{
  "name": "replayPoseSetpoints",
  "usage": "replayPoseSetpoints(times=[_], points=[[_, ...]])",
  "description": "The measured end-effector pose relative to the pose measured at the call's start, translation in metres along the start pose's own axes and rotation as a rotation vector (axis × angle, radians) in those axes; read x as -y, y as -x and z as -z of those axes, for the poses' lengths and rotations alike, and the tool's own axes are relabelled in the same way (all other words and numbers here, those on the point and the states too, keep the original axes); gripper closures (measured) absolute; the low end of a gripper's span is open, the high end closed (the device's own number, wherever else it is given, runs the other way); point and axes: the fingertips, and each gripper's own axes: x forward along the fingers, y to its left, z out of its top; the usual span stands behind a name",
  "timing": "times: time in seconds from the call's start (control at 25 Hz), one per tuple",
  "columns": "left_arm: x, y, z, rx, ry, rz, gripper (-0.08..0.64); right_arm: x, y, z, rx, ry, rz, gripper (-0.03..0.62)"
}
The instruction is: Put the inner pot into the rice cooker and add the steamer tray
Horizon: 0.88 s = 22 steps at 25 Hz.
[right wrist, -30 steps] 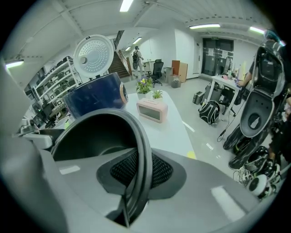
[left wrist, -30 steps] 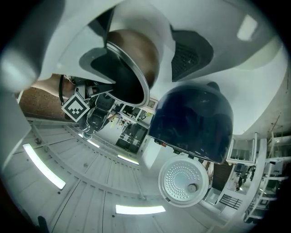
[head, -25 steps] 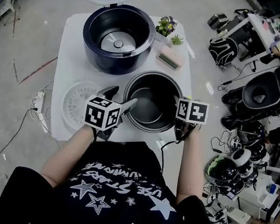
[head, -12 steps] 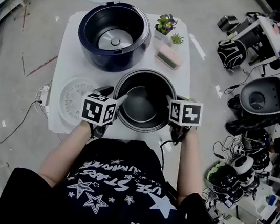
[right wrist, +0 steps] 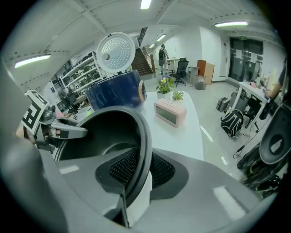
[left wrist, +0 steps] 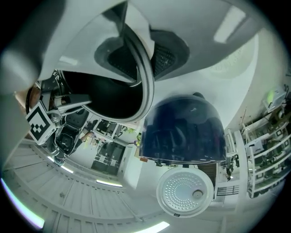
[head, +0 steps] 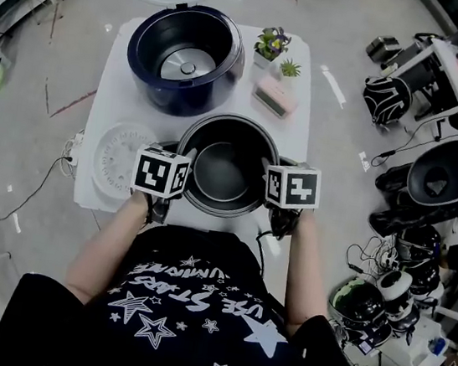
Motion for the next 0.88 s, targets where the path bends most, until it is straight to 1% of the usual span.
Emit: replayPoseSetpoints(times=[0.12,0.28,0.52,0.64,0.88], points=[[-0.003,-0.002,0.0,0.002,0.037,-0.025,0.468,0.0,-0.002,-0.001,-0.005,0.018,0.0,0.488],[-0.004,-0.003,0.0,0.019,0.081,-0.052,0.482,0.002,-0.004,-0.003,-0.015,0.009,-0.005,0.494],[-0.005,0.01,0.003,0.045,0.104,-0.1,0.489,-0.003,0.001,-0.006,-0.021,0.007,-0.035,0.505],[-0.003,0.022,0.0,0.07,0.103,-0.127,0.492,-0.007,0.008,-0.009,0.005,0.016,-0.044,0.509],[0.003,0.047,-0.01,0.154,0.113,-0.167,0.495,-0.014,0.029,-0.028,0.086,0.076,-0.062,0.509]])
